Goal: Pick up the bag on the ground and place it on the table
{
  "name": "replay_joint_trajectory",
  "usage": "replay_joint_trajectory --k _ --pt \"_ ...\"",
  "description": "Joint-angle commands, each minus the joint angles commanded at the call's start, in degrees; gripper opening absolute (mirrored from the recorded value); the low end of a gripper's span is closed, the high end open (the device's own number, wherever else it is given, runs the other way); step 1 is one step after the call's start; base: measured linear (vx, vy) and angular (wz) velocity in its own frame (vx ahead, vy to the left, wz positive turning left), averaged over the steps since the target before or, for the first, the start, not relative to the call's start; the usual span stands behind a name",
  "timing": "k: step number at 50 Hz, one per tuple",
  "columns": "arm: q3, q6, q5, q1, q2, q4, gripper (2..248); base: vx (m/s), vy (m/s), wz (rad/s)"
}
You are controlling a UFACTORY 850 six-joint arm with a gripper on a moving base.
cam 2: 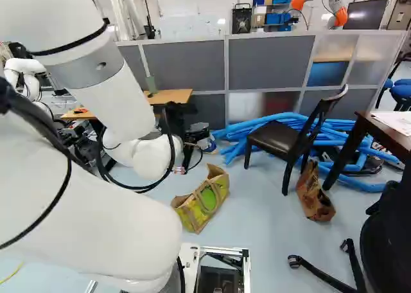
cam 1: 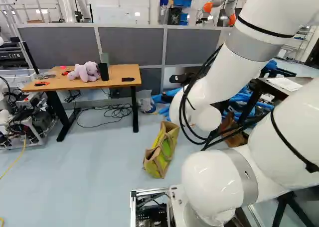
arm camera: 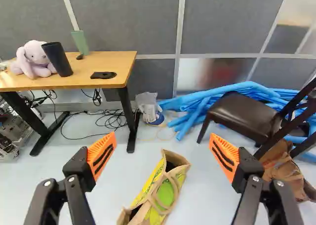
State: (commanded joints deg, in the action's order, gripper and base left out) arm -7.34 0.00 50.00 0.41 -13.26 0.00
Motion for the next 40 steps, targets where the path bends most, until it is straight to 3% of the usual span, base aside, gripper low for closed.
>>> replay_joint_trajectory --k 16,40 --pt "-4.39 0.00 -0.75 1.28 4.90 0.04 247 0.000 0.000 0.000" --pt "-11.87 0.00 -5.61 2.65 12.64 1.67 247 0.000 0.000 0.000"
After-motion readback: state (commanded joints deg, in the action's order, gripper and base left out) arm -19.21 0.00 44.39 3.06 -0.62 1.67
